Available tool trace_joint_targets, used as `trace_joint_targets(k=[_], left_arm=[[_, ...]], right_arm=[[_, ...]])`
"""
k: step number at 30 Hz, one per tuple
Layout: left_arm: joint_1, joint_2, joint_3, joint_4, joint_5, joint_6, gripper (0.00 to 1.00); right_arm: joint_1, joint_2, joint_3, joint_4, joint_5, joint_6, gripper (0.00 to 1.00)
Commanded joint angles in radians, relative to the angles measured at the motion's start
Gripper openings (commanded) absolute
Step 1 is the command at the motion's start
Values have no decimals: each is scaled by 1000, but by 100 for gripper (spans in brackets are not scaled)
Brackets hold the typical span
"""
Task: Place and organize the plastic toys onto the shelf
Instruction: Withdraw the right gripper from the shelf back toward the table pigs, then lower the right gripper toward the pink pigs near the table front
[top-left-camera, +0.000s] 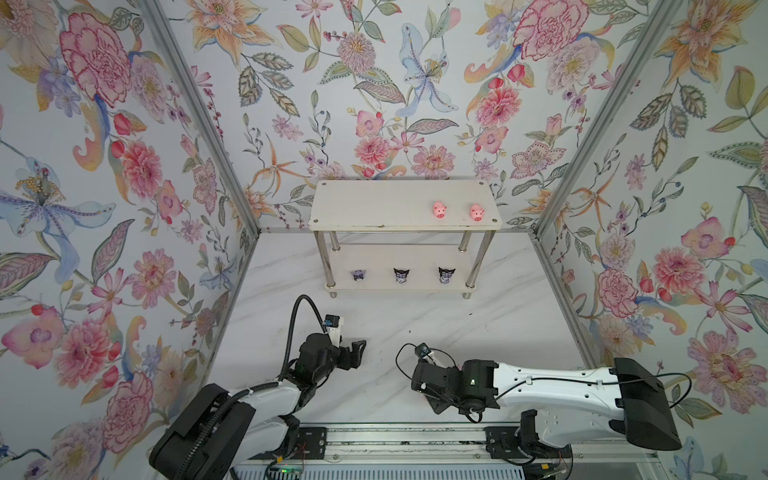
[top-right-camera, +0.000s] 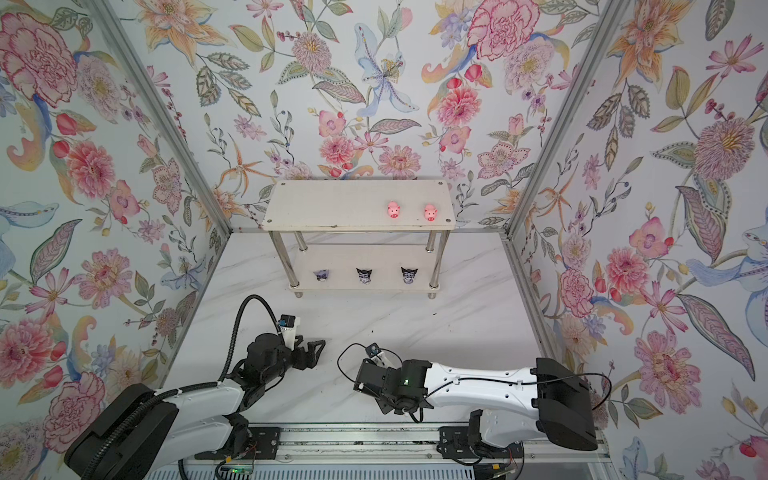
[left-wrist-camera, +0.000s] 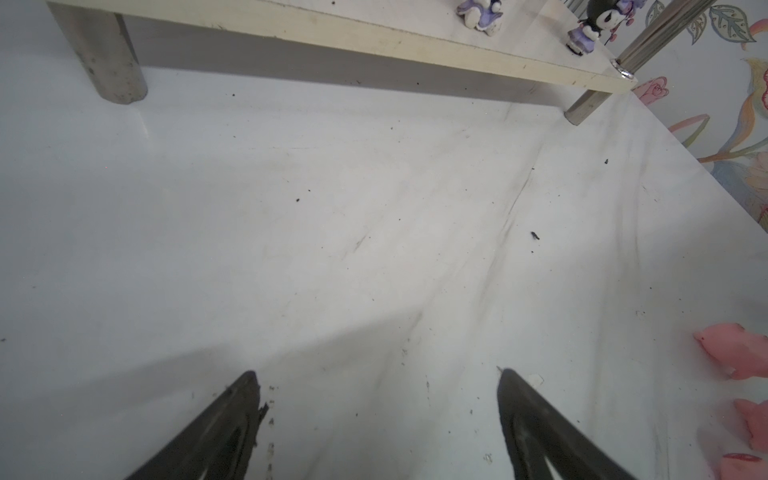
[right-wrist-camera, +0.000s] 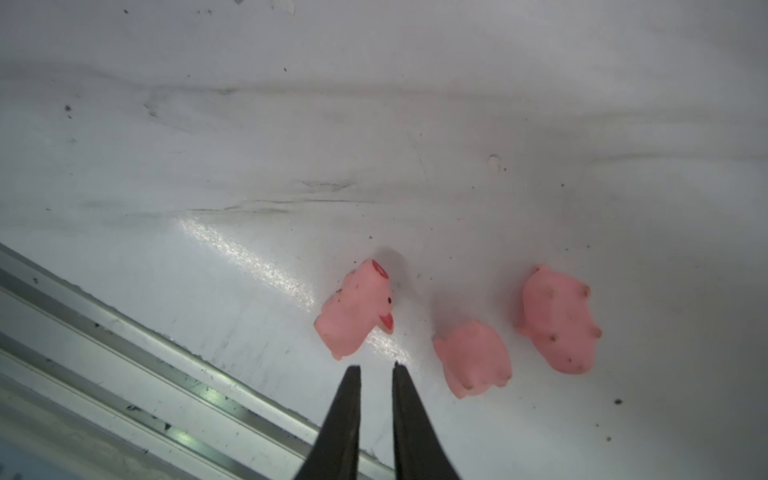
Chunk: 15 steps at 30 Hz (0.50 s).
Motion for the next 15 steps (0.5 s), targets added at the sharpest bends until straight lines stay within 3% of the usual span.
trace_joint_targets(k=[1,6,15], left_arm=[[10,2,23,17,10,-1,90],[11,-3,23,14,11,2,90],[9,-28,26,-15,-6,14,90]], right_arm=[[14,27,-36,78,-45,88,16],[20,124,-3,183,-68,55,16],[-28,261,239,323,-39,-190,22]])
